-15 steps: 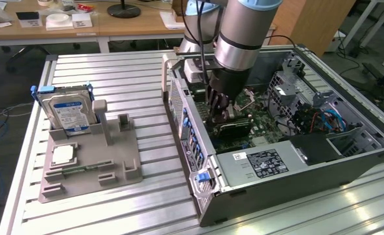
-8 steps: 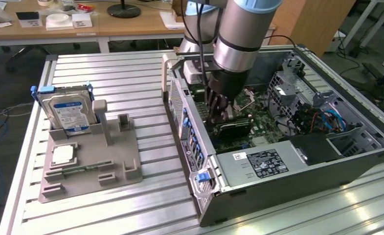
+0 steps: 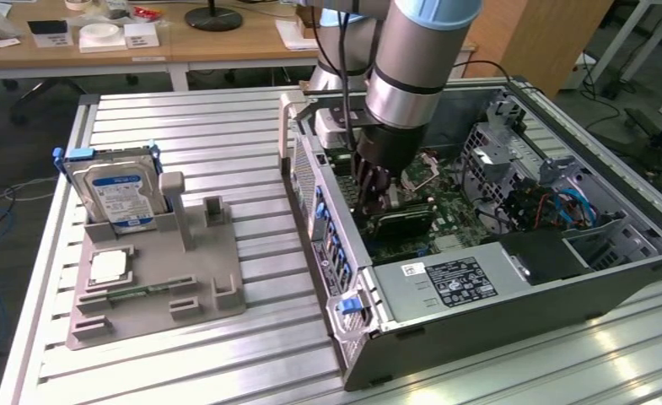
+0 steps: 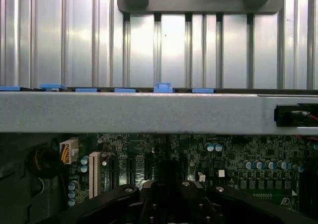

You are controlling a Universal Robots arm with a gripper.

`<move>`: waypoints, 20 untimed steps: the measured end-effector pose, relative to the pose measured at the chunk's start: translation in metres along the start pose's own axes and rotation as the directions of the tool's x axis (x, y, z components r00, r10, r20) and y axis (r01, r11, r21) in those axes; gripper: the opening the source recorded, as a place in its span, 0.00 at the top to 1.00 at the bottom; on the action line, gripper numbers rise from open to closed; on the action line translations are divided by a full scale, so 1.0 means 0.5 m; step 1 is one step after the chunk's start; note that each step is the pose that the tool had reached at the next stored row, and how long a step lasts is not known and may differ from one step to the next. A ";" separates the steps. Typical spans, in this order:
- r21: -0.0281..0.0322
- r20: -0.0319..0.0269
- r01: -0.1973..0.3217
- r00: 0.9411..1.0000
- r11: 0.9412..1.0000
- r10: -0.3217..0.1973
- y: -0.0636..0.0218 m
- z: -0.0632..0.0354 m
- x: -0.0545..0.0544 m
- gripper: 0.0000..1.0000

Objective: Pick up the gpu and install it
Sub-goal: 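Press down on the gpu until it lock into place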

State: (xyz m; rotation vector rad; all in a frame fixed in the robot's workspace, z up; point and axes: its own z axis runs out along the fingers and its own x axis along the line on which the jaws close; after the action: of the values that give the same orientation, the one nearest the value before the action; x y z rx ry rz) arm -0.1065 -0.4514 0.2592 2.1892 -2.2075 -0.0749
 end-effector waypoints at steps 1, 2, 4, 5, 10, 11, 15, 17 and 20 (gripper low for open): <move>0.000 0.001 0.000 1.000 1.000 0.000 -0.001 0.001 0.000 0.89; 0.000 0.001 0.000 1.000 1.000 0.000 -0.001 0.000 0.000 0.89; 0.003 0.004 0.001 1.000 1.000 -0.001 -0.003 -0.006 -0.001 0.89; 0.002 0.003 0.001 1.000 1.000 -0.001 -0.003 -0.012 -0.001 0.89; 0.001 0.001 0.000 1.000 1.000 0.000 -0.004 -0.028 -0.001 0.89; 0.001 0.001 0.000 1.000 1.000 0.000 -0.007 -0.028 -0.001 0.89; 0.021 0.001 0.002 1.000 1.000 -0.002 -0.009 -0.028 -0.003 0.89; 0.041 0.001 0.004 1.000 0.999 -0.004 -0.009 -0.028 -0.003 0.89; 0.060 0.001 0.005 1.000 0.998 -0.005 -0.015 -0.028 -0.004 0.89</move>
State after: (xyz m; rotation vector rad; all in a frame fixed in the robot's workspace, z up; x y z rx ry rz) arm -0.0984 -0.4498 0.2729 2.2264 -2.2337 -0.0101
